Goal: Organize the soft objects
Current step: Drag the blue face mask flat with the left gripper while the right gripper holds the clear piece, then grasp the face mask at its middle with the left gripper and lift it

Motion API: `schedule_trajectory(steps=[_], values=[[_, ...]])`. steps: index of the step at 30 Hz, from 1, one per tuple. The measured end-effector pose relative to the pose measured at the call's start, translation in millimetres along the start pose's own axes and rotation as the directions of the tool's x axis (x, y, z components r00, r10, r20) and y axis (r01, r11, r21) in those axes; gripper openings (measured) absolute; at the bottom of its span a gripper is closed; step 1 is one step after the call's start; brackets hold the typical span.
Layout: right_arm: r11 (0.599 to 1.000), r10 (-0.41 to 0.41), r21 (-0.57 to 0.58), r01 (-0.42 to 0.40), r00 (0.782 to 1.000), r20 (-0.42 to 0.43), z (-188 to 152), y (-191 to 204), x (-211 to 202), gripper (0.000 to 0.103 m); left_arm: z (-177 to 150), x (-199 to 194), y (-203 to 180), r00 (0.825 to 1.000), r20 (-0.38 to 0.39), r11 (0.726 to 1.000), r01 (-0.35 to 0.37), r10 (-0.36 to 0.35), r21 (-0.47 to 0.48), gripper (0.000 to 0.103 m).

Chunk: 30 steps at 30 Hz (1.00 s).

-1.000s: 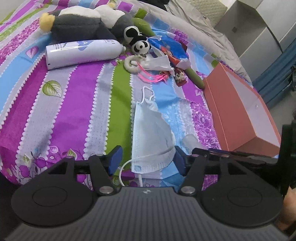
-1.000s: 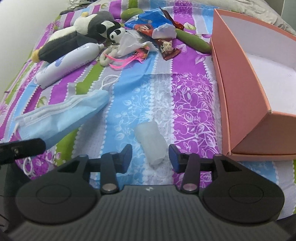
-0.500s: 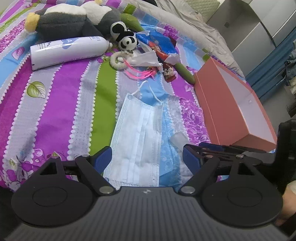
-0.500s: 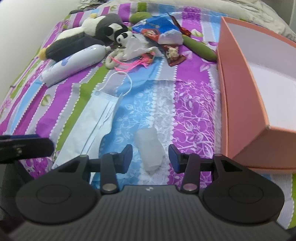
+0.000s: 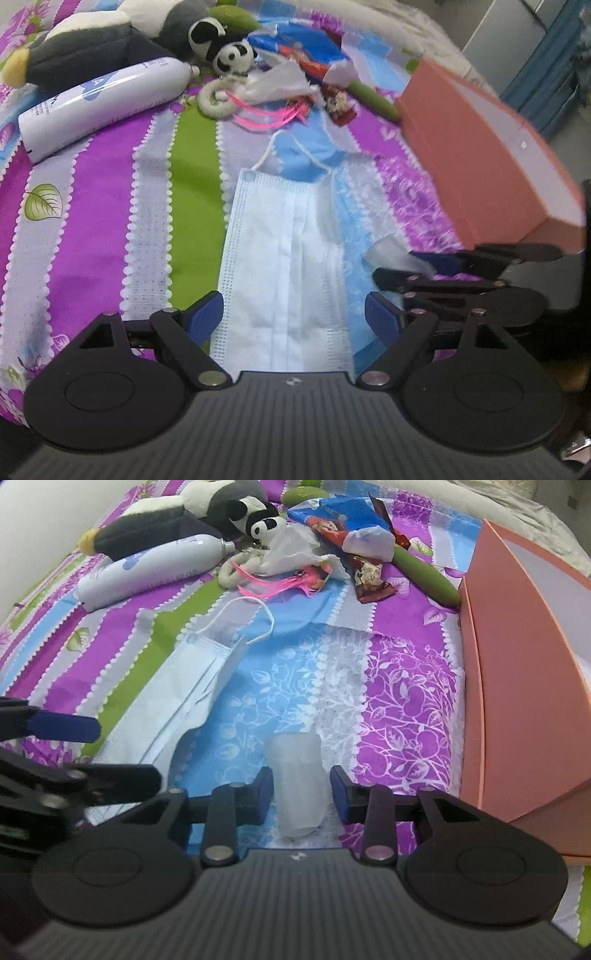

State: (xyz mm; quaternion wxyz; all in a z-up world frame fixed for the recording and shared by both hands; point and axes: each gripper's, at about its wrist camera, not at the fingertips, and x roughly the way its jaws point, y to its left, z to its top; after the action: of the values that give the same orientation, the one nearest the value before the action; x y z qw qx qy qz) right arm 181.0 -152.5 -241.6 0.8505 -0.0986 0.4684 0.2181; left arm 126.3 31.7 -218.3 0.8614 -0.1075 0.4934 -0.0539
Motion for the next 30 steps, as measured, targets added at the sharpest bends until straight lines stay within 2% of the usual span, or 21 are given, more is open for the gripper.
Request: schedule_trajectory(steps=[4,12,14,17,19,20,22,24,27,30], values=[[1.0,-0.004,-0.011,0.004,1.0,0.008,0,2,-5,0.023,-3,12,-1,1.0,-0.02,1.0,-0.015,0.015,0.019,0.087],[0.999,-0.019,0.042,0.019,1.0,-0.003,-9,-10,-11,0.023,-10,24,-7,0.998,-0.007,0.995,-0.06,0.061,0.076,0.086],[0.998,-0.012,0.063,0.013,1.0,-0.011,-12,-13,-9,0.023,-10,25,-9,0.997,0.001,0.994,-0.075,0.075,0.082,0.082],[0.997,-0.016,0.074,0.017,1.0,-0.012,-12,-13,-7,0.023,-12,25,-10,0.993,0.014,0.988,-0.115,0.115,0.102,0.066],[0.997,-0.02,0.079,0.021,1.0,-0.011,-12,-12,-7,0.023,-12,24,-8,0.99,0.025,0.985,-0.139,0.137,0.107,0.05],[0.997,-0.023,0.077,0.024,1.0,-0.01,-12,-11,-7,0.023,-11,24,-7,0.989,0.028,0.983,-0.149,0.146,0.105,0.045],[0.998,-0.036,0.058,0.036,0.999,-0.005,-11,-8,-9,0.023,-10,21,-2,0.987,0.033,0.982,-0.162,0.159,0.094,0.021],[0.998,-0.051,0.027,0.051,0.999,0.008,-10,-3,-11,0.022,-8,18,4,0.987,0.032,0.985,-0.157,0.156,0.066,0.009],[0.998,-0.056,0.034,0.055,0.998,0.018,-8,-2,-17,0.02,-7,11,10,0.992,0.03,0.992,-0.127,0.126,0.02,0.007],[0.998,-0.054,0.039,0.053,0.998,0.027,-7,-2,-22,0.018,-8,2,7,0.992,0.049,0.993,-0.119,0.118,0.017,0.006]])
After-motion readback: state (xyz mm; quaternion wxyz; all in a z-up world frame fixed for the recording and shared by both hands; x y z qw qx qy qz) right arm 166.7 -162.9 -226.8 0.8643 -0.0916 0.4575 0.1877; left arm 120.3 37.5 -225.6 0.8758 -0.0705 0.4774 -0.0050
